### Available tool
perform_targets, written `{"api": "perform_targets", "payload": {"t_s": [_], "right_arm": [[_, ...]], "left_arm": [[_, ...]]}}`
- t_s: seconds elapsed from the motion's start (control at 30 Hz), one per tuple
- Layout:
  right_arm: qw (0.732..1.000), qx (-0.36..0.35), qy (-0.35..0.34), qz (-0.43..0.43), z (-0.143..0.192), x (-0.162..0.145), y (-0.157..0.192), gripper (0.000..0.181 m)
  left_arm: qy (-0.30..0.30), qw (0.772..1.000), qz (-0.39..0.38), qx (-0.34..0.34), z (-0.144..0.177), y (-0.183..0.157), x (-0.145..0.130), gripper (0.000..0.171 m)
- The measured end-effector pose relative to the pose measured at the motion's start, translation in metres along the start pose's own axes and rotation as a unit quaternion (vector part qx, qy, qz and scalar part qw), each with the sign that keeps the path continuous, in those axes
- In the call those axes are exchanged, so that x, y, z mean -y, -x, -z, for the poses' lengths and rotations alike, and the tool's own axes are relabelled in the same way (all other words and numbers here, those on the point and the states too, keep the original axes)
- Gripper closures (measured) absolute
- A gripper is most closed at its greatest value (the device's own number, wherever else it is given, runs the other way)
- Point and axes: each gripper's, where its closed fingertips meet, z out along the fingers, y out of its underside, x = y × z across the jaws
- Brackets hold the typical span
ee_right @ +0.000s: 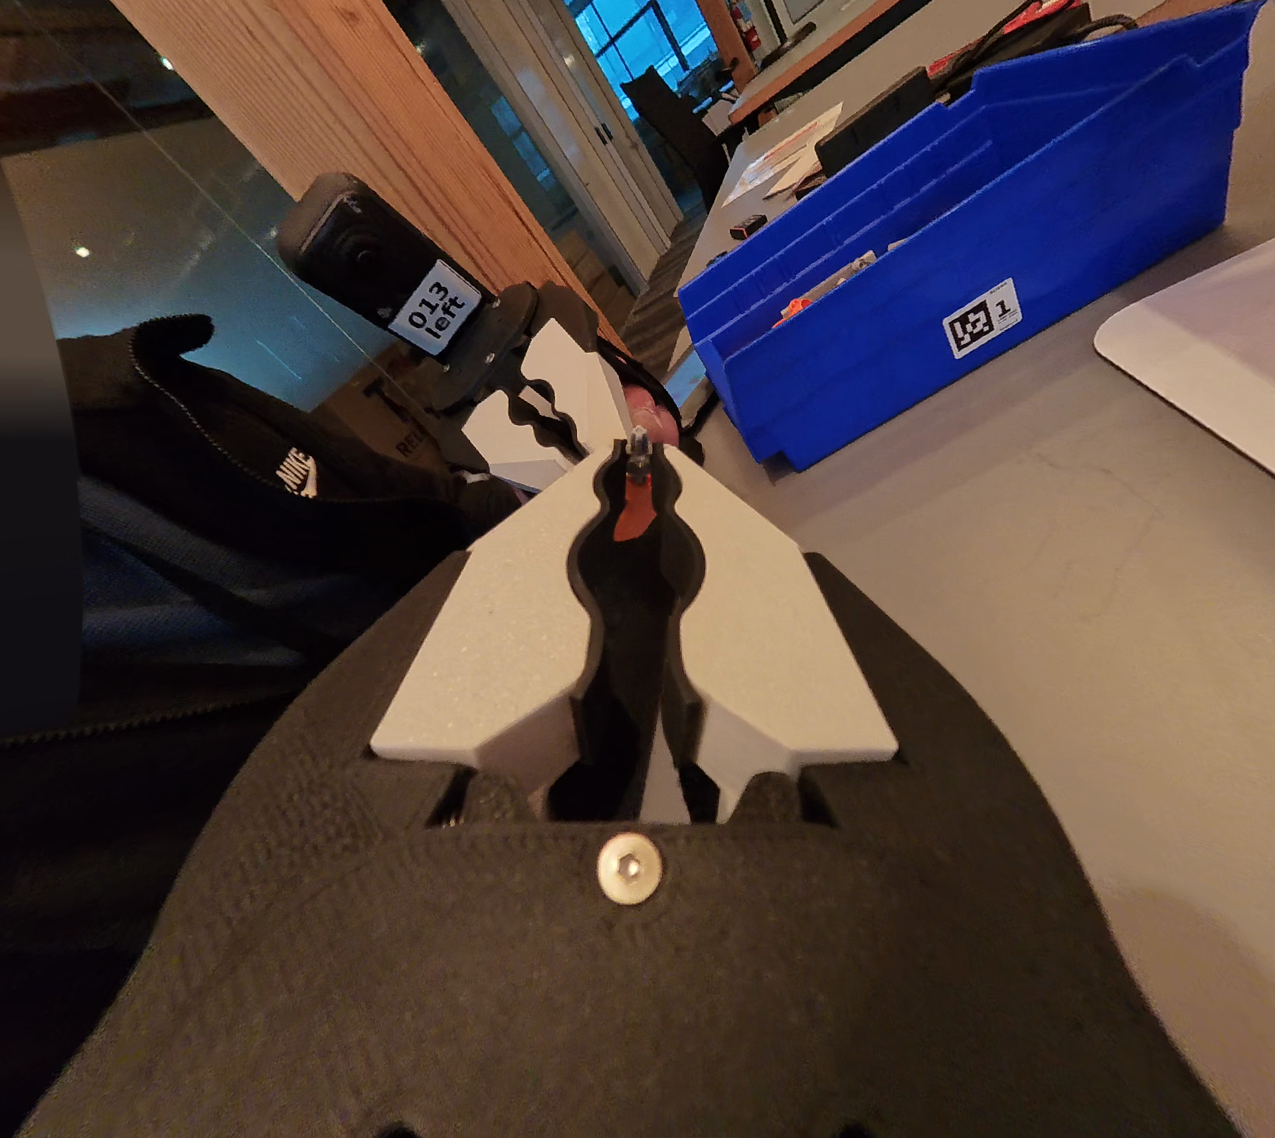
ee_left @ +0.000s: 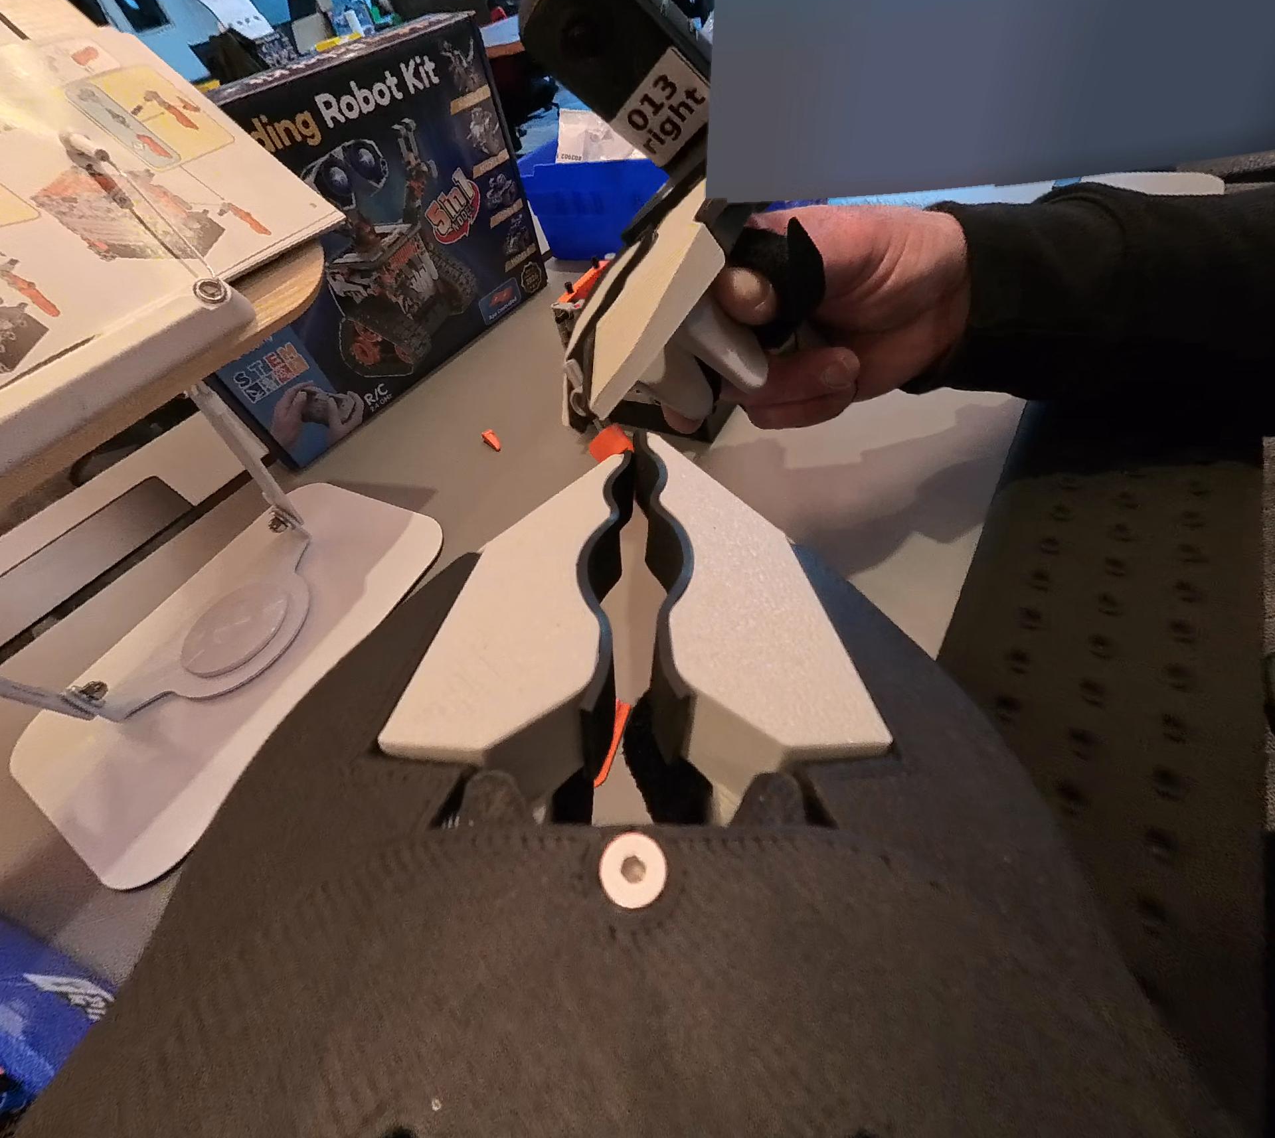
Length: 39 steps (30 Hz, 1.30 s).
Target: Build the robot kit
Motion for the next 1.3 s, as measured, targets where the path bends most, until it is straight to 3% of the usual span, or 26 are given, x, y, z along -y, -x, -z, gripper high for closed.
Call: {"api": "perform_targets", "payload": {"t_s": [0.23,0.43,1.1,1.23,1.3], "right_arm": [[0.995,0.06,-0.059,-0.055,0.002,0.011,0.007,0.176],[0.993,0.084,-0.065,-0.059,0.001,0.012,0.014,0.176],[0.999,-0.014,0.028,0.039,-0.002,-0.004,0.007,0.176],[1.0,-0.005,0.011,0.029,-0.001,0.0,0.006,0.176],[1.0,0.0,-0.005,0.024,0.002,0.005,0.006,0.166]], "left_arm": [[-0.032,0.999,-0.016,0.017,0.003,0.003,0.011,0.171],[-0.037,0.998,-0.039,0.028,0.005,0.001,0.014,0.171],[0.002,0.998,-0.062,0.027,0.001,-0.003,0.002,0.171],[-0.005,0.999,-0.049,0.023,0.0,-0.001,0.002,0.171],[-0.004,0.999,-0.037,0.023,0.0,0.003,0.001,0.171]]}}
